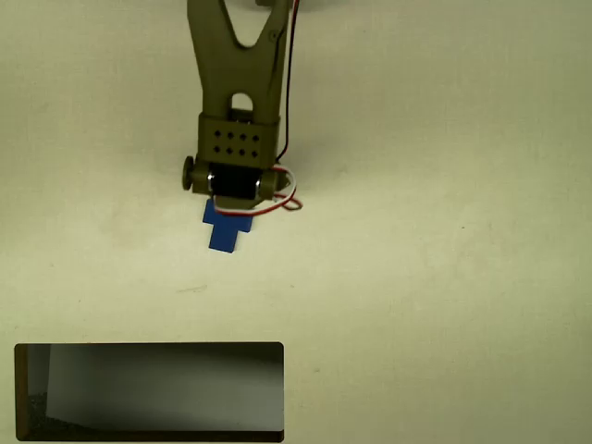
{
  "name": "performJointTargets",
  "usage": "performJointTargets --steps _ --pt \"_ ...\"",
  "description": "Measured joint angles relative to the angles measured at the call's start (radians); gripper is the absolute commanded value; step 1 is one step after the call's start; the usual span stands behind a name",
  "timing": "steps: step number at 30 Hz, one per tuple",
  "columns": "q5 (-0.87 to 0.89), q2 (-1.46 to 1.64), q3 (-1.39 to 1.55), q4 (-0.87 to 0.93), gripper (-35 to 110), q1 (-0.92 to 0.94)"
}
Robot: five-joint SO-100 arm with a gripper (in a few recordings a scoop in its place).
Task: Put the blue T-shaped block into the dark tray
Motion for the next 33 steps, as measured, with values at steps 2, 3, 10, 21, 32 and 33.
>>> performJointTargets --steps 2,3,10,21,32,33 --pt "0.017 -0.061 -0.086 0.018 0 0.002" --pt "0.011 -0.087 -0.123 0.014 0 -0.003" --pt "0.000 -0.242 -0.356 -0.006 0 0.023" --pt "-0.040 -0.531 -0.788 -0.031 0 0.100" --pt "0.103 -0.273 -0.721 0.146 0 0.077" --pt "0.037 -0.204 -0.683 0.256 0 0.109"
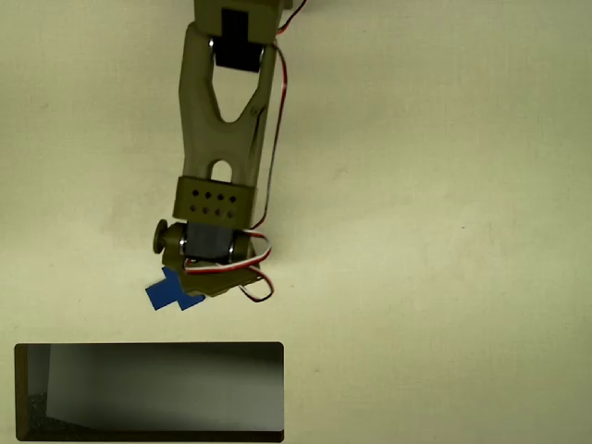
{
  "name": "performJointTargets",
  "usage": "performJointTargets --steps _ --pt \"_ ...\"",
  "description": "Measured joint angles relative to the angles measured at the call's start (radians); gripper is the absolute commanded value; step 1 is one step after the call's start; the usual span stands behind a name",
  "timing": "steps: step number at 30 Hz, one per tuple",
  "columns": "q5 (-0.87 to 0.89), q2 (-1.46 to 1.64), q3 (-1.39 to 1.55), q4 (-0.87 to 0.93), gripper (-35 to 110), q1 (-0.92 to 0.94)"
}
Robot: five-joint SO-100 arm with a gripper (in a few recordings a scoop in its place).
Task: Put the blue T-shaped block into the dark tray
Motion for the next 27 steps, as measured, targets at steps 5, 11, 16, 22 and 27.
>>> performJointTargets --steps 5,11,16,22,27 --pt "-0.310 0.095 0.184 0.224 0 0.179" --pt "-0.379 -0.121 0.043 0.020 0 0.212" --pt "-0.357 -0.298 -0.129 -0.060 0 0.195" --pt "-0.293 -0.370 -0.222 -0.124 0 0.158" --pt "-0.236 -0.436 -0.304 -0.207 0 0.123"
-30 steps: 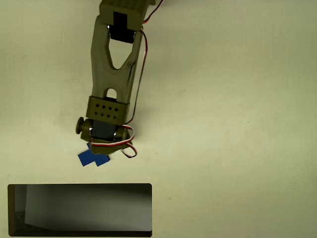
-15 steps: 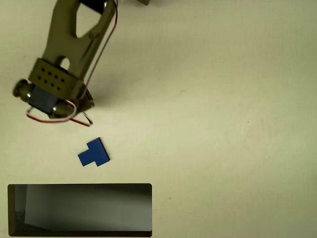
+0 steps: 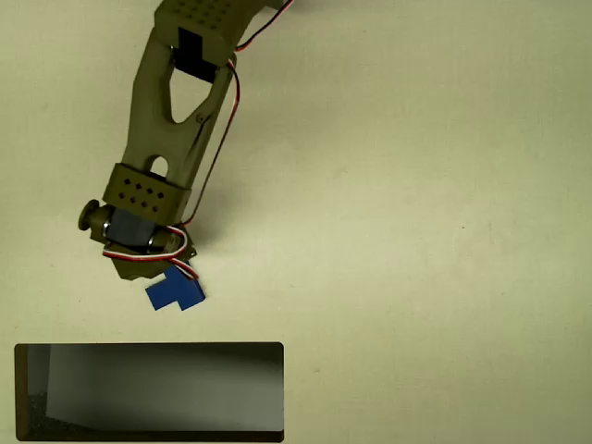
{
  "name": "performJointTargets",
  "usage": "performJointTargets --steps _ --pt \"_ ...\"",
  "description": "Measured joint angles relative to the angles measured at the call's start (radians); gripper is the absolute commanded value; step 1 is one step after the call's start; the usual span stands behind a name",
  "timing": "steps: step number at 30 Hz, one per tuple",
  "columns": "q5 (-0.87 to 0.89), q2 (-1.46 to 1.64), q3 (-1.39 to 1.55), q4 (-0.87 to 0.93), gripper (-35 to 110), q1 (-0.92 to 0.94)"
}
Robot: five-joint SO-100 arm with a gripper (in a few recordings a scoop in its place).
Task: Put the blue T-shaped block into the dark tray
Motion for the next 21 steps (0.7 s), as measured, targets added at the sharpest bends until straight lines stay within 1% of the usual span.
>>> performJointTargets --steps 12,21 --pt "0.084 -0.087 -0.117 -0.029 0 -0.087" --pt "0.110 -0.146 -0.161 -0.176 0 -0.112"
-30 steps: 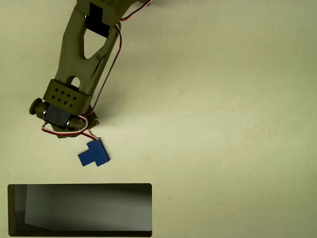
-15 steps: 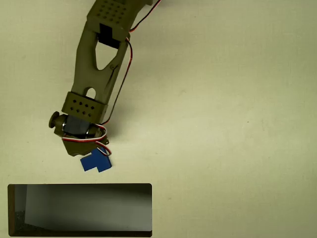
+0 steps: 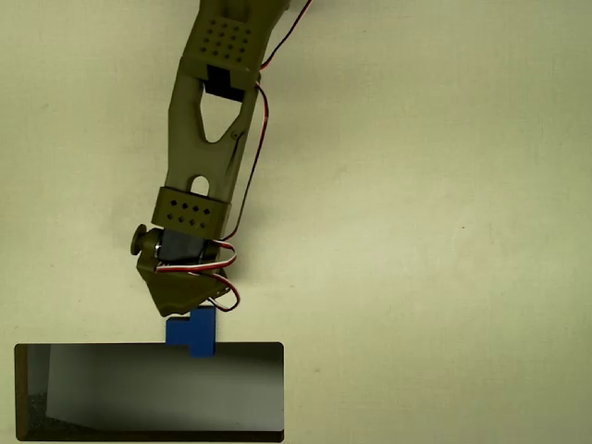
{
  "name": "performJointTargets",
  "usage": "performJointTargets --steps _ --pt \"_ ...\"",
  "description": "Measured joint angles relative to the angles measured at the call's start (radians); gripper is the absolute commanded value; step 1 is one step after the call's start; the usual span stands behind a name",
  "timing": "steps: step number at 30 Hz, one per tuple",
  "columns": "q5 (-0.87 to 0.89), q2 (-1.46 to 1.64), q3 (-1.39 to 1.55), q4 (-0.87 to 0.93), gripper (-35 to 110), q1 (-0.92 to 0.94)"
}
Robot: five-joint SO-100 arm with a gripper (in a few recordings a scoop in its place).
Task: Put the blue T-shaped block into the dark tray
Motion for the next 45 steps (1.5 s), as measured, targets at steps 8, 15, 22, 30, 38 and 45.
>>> performJointTargets --steps 8,15,22,30,38,45 --pt "0.035 -0.061 -0.018 -0.172 0 -0.029" --pt "0.207 -0.141 -0.002 -0.506 0 -0.074" --pt "0.592 -0.336 -0.014 -1.233 0 -0.155" --pt "0.649 -0.463 -0.026 -1.552 0 -0.193" --pt "0.675 -0.586 -0.149 -1.643 0 -0.176" --pt "0.713 -0.600 -0.156 -1.709 0 -0.176"
